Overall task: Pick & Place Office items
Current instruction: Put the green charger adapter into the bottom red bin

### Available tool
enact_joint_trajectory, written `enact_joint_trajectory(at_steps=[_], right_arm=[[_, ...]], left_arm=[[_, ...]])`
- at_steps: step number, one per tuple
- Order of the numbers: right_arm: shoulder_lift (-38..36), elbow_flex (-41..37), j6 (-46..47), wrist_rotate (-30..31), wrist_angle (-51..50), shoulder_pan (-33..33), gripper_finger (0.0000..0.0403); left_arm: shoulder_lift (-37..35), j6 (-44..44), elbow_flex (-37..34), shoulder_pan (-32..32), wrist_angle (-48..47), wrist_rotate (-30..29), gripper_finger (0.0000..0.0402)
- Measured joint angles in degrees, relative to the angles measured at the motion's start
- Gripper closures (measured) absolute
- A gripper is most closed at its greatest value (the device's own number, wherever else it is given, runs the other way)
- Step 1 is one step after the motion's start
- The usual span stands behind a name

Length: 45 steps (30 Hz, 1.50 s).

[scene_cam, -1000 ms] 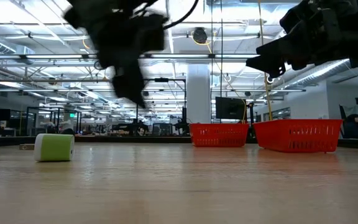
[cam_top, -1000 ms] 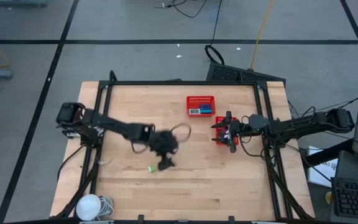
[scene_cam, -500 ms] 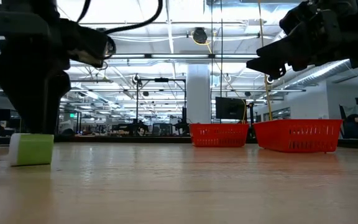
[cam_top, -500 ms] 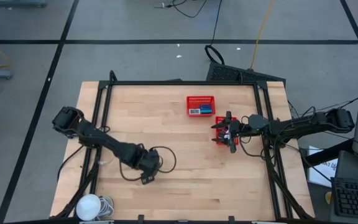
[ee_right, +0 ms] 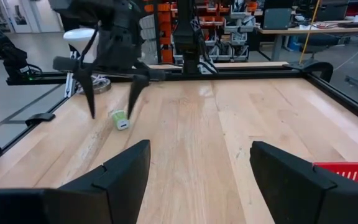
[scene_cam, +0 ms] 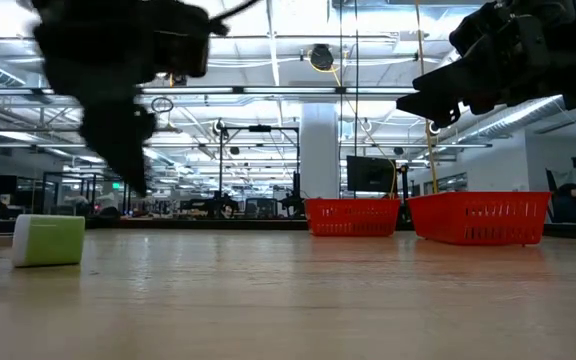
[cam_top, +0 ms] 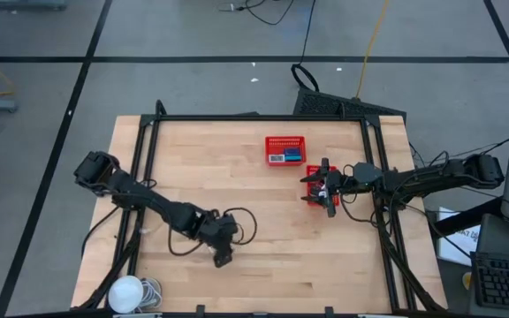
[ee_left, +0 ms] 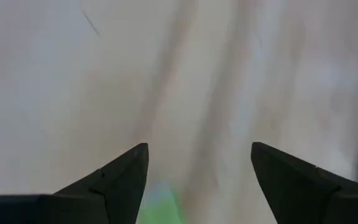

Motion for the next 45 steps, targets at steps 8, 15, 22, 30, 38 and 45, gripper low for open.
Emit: enact_joint_trajectory(at_steps=[8,15,22,30,38,45], right_arm=[[0.00,0.00,0.00,0.00,-0.02,0.01,0.0140],[0.00,0.00,0.00,0.00,-0.04,0.02,0.0140],[0.00,0.00,0.02,0.00,-0.04,0.00,0.0140],[0.00,0.00,0.02,0.00,-0.04,0.02,0.0140],[0.00,0.00,0.02,0.00,-0.02,0.02,0.0140],[0.02,0.00,0.02,0.07,0.00,0.02,0.0140]], left_arm=[[-0.32,-10.60,0.00,-2.70,-11.05,15.95,0.0146],[-0.32,-19.58,0.00,-7.03,-17.04,7.05,0.0157],[-0.32,-20.36,0.00,-7.04,-14.51,-1.54,0.0158],[2.70,-19.89,0.00,-6.34,-13.82,-3.10,0.0158],[6.07,-12.28,-0.02,-5.33,-12.12,-3.39,0.0158],[6.13,-3.44,0.00,-3.19,-13.37,-8.17,0.0158]])
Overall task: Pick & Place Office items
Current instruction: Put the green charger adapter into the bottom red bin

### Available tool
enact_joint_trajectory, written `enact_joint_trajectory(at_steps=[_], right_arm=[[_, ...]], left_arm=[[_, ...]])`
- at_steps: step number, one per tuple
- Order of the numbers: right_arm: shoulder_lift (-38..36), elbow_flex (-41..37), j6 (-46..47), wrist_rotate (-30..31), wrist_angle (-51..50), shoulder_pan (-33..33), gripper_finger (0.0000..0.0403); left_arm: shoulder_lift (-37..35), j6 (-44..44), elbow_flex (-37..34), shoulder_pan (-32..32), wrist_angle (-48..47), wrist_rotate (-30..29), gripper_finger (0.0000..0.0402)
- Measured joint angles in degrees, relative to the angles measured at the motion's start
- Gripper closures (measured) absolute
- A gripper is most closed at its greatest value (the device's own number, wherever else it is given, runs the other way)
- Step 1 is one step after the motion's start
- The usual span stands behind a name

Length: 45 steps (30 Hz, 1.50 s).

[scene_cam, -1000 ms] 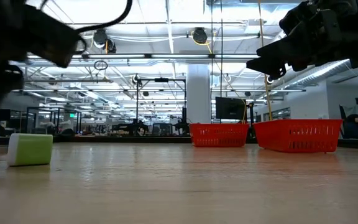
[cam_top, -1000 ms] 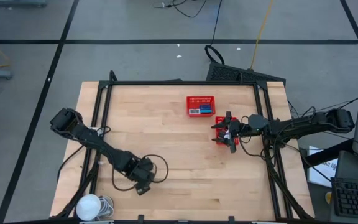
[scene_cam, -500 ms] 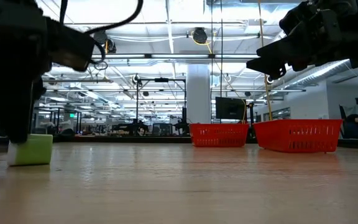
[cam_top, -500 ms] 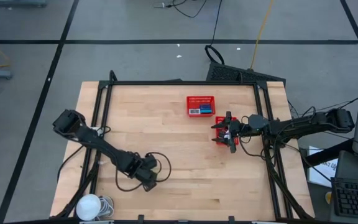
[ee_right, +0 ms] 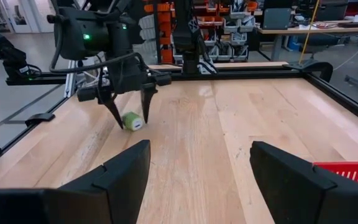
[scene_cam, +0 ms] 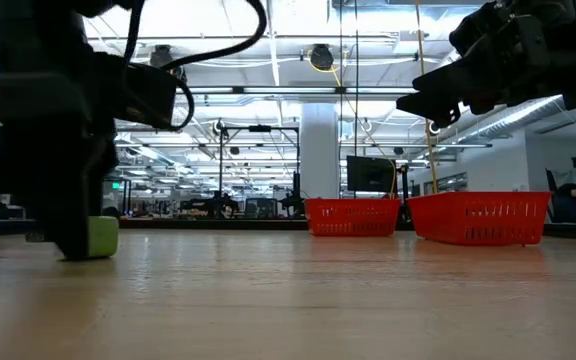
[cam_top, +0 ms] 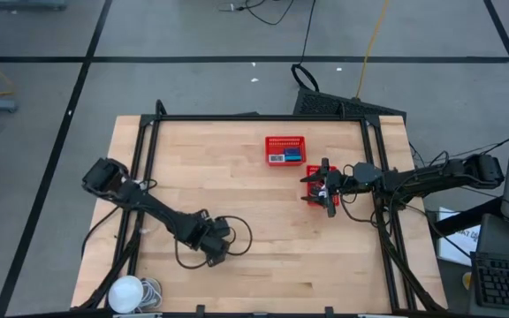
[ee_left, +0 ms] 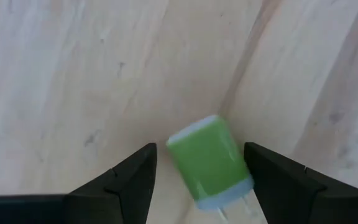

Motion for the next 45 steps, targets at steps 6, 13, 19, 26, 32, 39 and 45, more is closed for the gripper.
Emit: enact_joint_trajectory(at_steps=[6,13,19,26,32,39,45], right_arm=[[0.00,0.00,0.00,0.07,0.00,0.00,0.0140],[0.00,0.00,0.00,0.11,0.00,-0.02,0.0140],[0.00,0.00,0.00,0.02,-0.04,0.00,0.0140],[0.00,0.00,0.00,-0.02,-0.07,0.00,0.0140],[0.00,0.00,0.00,-0.02,-0.15,0.00,0.0140],[0.00,0.00,0.01,-0.04,-0.09,0.00,0.0140],[0.00,0.00,0.02,-0.04,-0.09,-0.02,0.0140]], left_arm=[[0.00,-1.69,-0.02,5.23,0.19,-8.04,0.0158],[0.00,-13.33,-0.02,15.29,11.02,-4.18,0.0158],[-0.49,-6.58,-0.02,21.29,9.23,14.17,0.0158],[-0.52,-7.59,-0.02,21.03,3.79,26.72,0.0158],[-0.52,-6.20,-0.02,18.26,9.59,30.25,0.0158],[-0.55,-1.76,-0.02,14.72,17.01,36.85,0.0158],[-1.25,-3.18,-0.02,13.78,18.73,45.16,0.0158]])
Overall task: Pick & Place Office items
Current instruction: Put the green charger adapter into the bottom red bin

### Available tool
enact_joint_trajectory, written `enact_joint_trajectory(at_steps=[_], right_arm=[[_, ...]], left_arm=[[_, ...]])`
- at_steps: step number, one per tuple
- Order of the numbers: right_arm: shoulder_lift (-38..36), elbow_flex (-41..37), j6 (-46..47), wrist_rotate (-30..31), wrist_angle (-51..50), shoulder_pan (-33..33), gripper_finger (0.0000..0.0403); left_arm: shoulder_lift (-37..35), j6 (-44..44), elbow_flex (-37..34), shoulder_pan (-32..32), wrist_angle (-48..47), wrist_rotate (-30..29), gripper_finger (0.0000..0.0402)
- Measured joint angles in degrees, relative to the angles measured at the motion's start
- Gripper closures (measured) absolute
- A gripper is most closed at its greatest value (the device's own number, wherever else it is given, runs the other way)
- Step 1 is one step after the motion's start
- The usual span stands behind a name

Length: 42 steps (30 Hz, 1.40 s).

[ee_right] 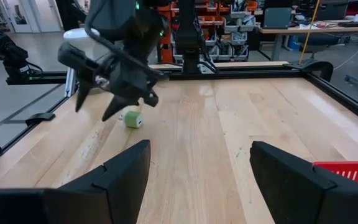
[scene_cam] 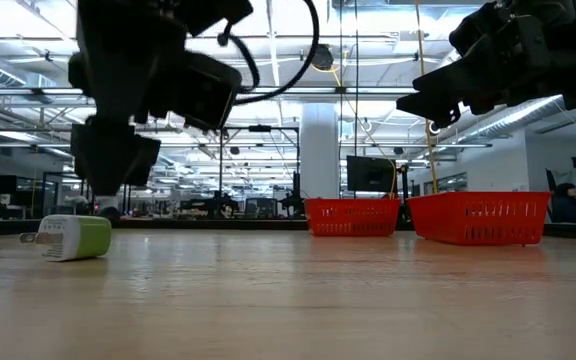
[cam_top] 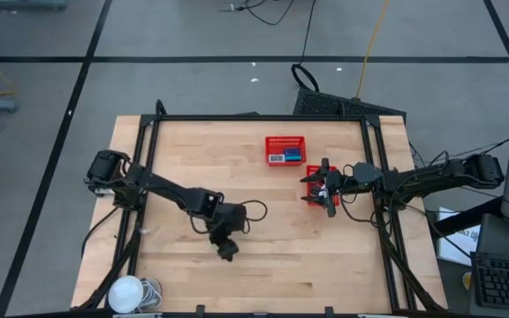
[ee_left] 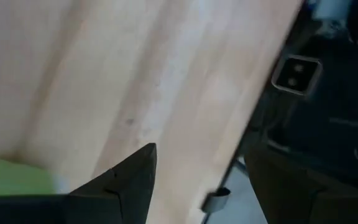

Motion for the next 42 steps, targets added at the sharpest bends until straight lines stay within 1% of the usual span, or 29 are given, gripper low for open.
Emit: enact_joint_trajectory(at_steps=[2,4,6,7,10,11,13,14,15,17,20,22,28,30,32,34,36,38,40,42], right_arm=[[0.00,0.00,0.00,0.00,-0.01,0.02,0.0140],[-0.01,0.00,0.00,0.00,0.02,0.02,0.0140],[0.00,0.00,0.00,0.00,-0.15,0.02,0.0140],[0.00,0.00,0.00,0.00,-0.15,0.01,0.0140],[-0.01,0.00,-0.01,-0.02,-0.20,0.02,0.0140],[0.00,0.00,0.00,-0.02,-0.22,0.02,0.0140],[0.00,0.00,-0.02,-0.02,-0.16,0.02,0.0140],[0.00,0.00,0.00,-0.02,-0.20,0.02,0.0140],[0.00,0.00,0.00,-0.02,-0.20,0.02,0.0140],[0.00,0.00,0.00,-0.02,-0.17,0.02,0.0140],[0.00,0.00,0.00,-0.01,-0.15,0.02,0.0140],[0.00,0.00,0.00,0.00,-0.15,0.02,0.0140],[0.00,0.00,0.00,0.00,-0.15,0.02,0.0140],[0.00,0.00,0.00,-0.01,-0.15,0.01,0.0140],[0.00,0.00,0.00,-0.01,-0.15,0.02,0.0140],[0.00,0.00,0.00,-0.02,-0.15,0.02,0.0140],[0.00,0.00,-0.02,0.00,-0.15,0.02,0.0140],[0.00,0.00,-0.02,0.00,-0.01,0.02,0.0140],[0.00,0.00,-0.02,0.00,0.03,0.02,0.0140],[0.00,0.00,-0.02,0.00,0.01,0.02,0.0140]], left_arm=[[-0.11,0.60,0.04,-1.44,-0.86,1.99,0.0158],[-0.67,2.42,0.04,-3.21,-5.33,4.08,0.0158],[-0.99,3.61,0.04,-5.01,-11.63,3.24,0.0158],[-1.04,4.17,0.04,-5.93,-15.42,1.24,0.0158],[-1.18,4.72,0.00,-8.60,-26.05,-7.19,0.0158],[-1.22,4.68,0.00,-9.49,-28.64,-10.94,0.0158],[-1.19,4.81,-0.02,-11.40,-30.89,-19.34,0.0158],[-1.19,5.00,-0.02,-12.16,-30.84,-23.31,0.0158],[-1.19,5.45,-0.01,-12.75,-29.79,-26.07,0.0158],[-1.19,8.09,-0.02,-13.33,-25.88,-27.66,0.0158],[-1.19,11.38,0.00,-13.33,-18.33,-27.19,0.0158],[-1.19,12.56,0.00,-13.33,-14.06,-28.13,0.0158],[-1.19,18.67,0.00,-11.71,-4.54,-39.27,0.0158],[-1.19,19.21,0.00,-10.67,-2.95,-39.99,0.0158],[-1.22,19.27,0.00,-9.73,-3.12,-37.14,0.0158],[-1.50,18.10,0.00,-9.16,-4.66,-33.44,0.0158],[-1.59,14.86,0.00,-9.11,-5.45,-32.14,0.0158],[-1.59,7.81,0.00,-9.13,-5.42,-32.90,0.0158],[-1.48,-0.07,0.00,-9.10,-3.04,-35.58,0.0158],[-1.42,-2.83,0.00,-8.39,-0.17,-37.53,0.0158]])
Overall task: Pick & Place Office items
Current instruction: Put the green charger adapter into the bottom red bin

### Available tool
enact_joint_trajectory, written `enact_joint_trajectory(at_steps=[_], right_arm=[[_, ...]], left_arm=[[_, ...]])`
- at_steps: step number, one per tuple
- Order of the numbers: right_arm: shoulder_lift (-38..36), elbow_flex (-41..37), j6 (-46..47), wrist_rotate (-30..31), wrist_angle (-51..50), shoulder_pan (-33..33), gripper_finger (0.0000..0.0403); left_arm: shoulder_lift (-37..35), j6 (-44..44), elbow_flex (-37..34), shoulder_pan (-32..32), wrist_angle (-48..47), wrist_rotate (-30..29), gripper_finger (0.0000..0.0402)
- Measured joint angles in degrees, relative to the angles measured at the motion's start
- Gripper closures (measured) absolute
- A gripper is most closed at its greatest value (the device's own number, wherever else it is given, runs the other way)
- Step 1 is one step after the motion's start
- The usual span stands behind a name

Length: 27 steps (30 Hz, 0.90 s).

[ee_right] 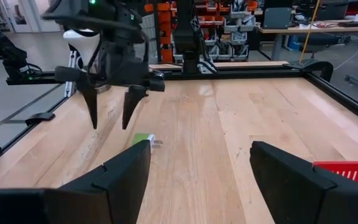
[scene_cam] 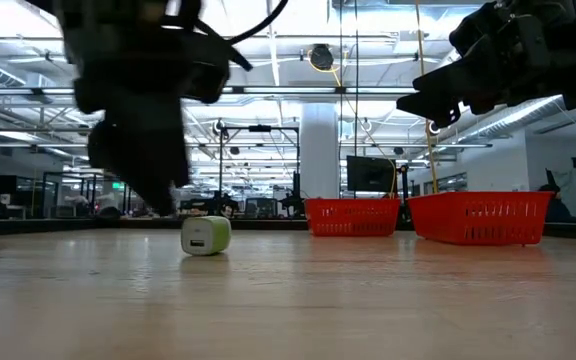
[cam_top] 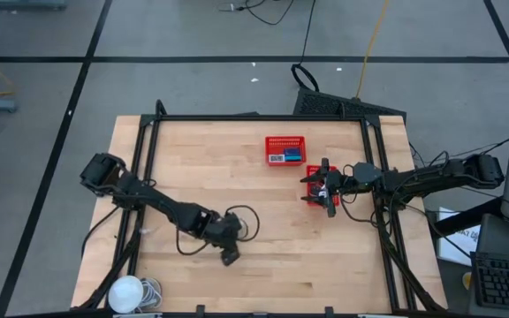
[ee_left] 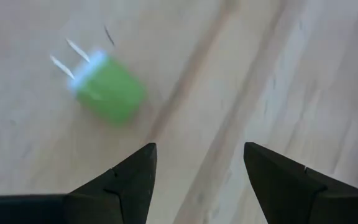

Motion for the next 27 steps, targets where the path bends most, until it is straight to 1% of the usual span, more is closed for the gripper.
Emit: enact_joint_trajectory(at_steps=[3,6,10,15,22,27], right_arm=[[-0.02,0.00,0.00,0.00,-0.01,0.00,0.0140],[0.00,0.00,0.00,0.09,0.02,0.00,0.0140],[0.00,0.00,0.00,0.15,0.01,0.00,0.0140],[0.00,0.00,0.00,0.19,0.00,0.00,0.0140],[0.00,0.00,0.00,0.20,0.00,0.00,0.0140],[0.00,0.00,0.00,0.22,-0.02,0.00,0.0140]], left_arm=[[0.00,-2.93,0.00,0.80,1.04,-1.70,0.0158],[0.04,-9.00,0.02,1.61,-2.45,-3.29,0.0158],[0.07,-16.68,0.02,3.83,-5.66,-3.63,0.0158],[0.07,-16.82,0.02,4.81,-4.05,-4.70,0.0158],[0.09,-16.90,0.02,5.35,-4.11,-8.39,0.0158],[2.58,-16.96,0.02,5.07,-2.24,-7.90,0.0158]])
